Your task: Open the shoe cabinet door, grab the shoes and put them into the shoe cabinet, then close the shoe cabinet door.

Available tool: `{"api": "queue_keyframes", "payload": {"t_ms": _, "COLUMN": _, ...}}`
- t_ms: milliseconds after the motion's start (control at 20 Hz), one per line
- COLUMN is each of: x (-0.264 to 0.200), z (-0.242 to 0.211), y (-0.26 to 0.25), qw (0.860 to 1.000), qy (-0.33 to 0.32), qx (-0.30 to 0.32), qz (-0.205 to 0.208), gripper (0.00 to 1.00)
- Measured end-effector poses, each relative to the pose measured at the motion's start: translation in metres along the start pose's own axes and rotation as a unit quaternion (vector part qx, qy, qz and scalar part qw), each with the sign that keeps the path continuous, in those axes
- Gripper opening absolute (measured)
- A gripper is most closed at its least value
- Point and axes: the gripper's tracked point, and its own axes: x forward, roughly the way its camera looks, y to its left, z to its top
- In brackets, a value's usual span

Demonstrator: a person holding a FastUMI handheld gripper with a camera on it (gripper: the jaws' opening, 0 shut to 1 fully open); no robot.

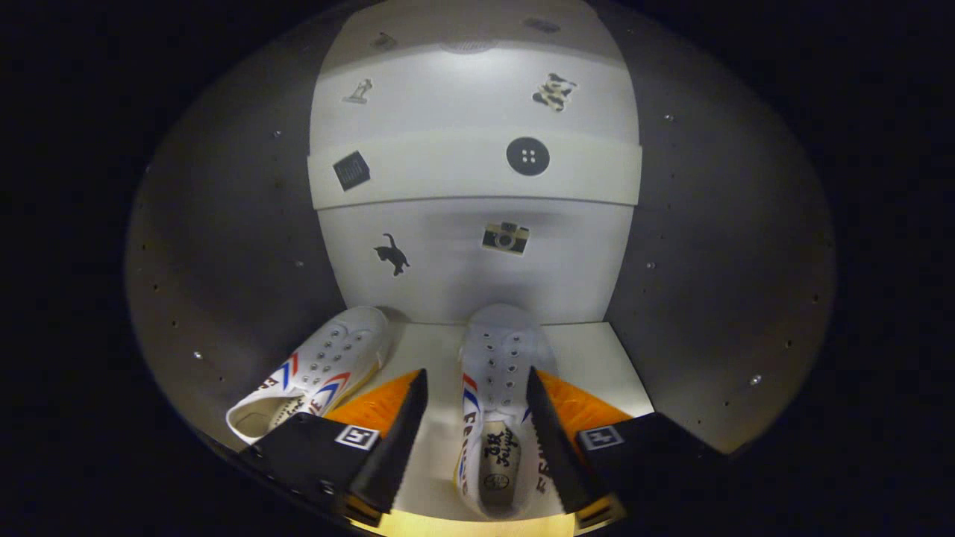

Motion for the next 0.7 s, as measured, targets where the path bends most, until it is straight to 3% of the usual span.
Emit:
{"api": "queue_keyframes", "payload": {"t_ms": 100, "x": -0.028, "z": 0.003, "y": 0.003, "qw": 1.000, "qy": -0.027, "qx": 0.000, "qz": -0.001, "gripper": 0.98}}
{"api": "queue_keyframes", "payload": {"t_ms": 400, "x": -0.154, "z": -0.012, "y": 0.030, "qw": 0.993, "qy": -0.115, "qx": 0.009, "qz": 0.015, "gripper": 0.98}}
{"api": "queue_keyframes", "payload": {"t_ms": 700, "x": -0.292, "z": -0.061, "y": 0.060, "qw": 0.984, "qy": -0.171, "qx": 0.002, "qz": 0.050, "gripper": 0.98}}
